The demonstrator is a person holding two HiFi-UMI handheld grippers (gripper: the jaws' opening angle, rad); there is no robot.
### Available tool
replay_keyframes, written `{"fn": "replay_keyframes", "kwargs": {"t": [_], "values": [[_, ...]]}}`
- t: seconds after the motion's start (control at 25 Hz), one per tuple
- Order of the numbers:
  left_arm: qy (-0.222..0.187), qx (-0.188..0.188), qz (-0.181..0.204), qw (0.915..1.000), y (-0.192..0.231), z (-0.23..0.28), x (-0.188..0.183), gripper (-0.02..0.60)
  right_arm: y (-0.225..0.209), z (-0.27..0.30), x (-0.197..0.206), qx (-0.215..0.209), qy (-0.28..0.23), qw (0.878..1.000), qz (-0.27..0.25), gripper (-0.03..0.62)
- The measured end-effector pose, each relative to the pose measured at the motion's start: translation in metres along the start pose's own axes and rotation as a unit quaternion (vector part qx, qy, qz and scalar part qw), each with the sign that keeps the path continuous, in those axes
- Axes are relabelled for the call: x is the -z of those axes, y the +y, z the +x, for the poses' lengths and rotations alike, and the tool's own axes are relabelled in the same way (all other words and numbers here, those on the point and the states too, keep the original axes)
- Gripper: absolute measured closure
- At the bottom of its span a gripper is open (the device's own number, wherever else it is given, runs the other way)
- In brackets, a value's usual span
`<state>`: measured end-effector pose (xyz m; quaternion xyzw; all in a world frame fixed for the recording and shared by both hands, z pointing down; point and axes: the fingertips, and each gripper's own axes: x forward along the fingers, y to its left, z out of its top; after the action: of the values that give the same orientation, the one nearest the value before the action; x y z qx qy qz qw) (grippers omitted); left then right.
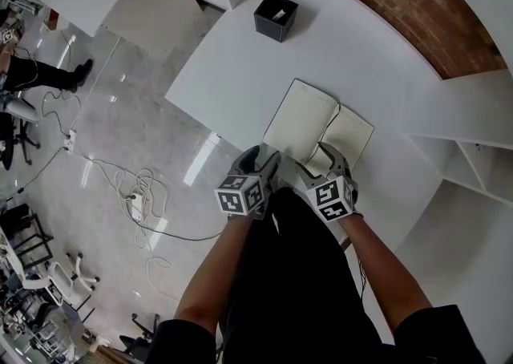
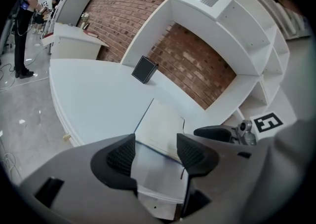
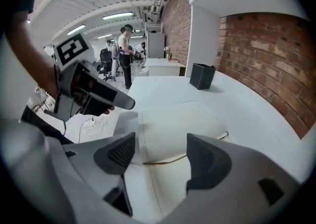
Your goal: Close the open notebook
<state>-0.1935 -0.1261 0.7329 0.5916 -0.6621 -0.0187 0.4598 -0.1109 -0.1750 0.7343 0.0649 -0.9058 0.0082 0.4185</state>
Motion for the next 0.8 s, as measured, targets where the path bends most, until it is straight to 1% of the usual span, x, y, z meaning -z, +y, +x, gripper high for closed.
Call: {"fn": "replay_keyframes", "kwargs": {"t": [0.2, 0.28, 0.48, 0.6, 0.68, 0.76, 0.8], "values": [[0.002, -0.006, -0.001, 1.0, 0.012, 0.005, -0.001, 0.339, 0.015, 0.02, 0.005, 0.001, 0.017, 0.999, -0.042, 0.281], [0.0, -0.006, -0.002, 1.0, 0.014, 0.005, -0.003, 0.339, 0.017, 0.025, 0.006, 0.008, 0.024, 0.998, -0.054, 0.281], [-0.002, -0.004, 0.016, 0.9999, 0.017, 0.007, -0.009, 0.339, 0.016, 0.034, 0.012, 0.027, 0.035, 0.997, -0.061, 0.281], [0.001, -0.006, 0.045, 0.999, 0.017, 0.008, -0.011, 0.339, 0.018, 0.039, 0.016, 0.037, 0.04, 0.995, -0.078, 0.289], [0.002, -0.004, 0.048, 0.9989, 0.018, 0.008, -0.011, 0.339, 0.017, 0.04, 0.016, 0.048, 0.041, 0.995, -0.083, 0.293], [0.003, -0.001, 0.044, 0.999, 0.02, 0.009, -0.011, 0.339, 0.014, 0.04, 0.016, 0.059, 0.044, 0.994, -0.081, 0.324], [0.004, 0.0, 0.042, 0.9991, 0.021, 0.009, -0.011, 0.339, 0.014, 0.04, 0.016, 0.062, 0.046, 0.994, -0.08, 0.324]]}}
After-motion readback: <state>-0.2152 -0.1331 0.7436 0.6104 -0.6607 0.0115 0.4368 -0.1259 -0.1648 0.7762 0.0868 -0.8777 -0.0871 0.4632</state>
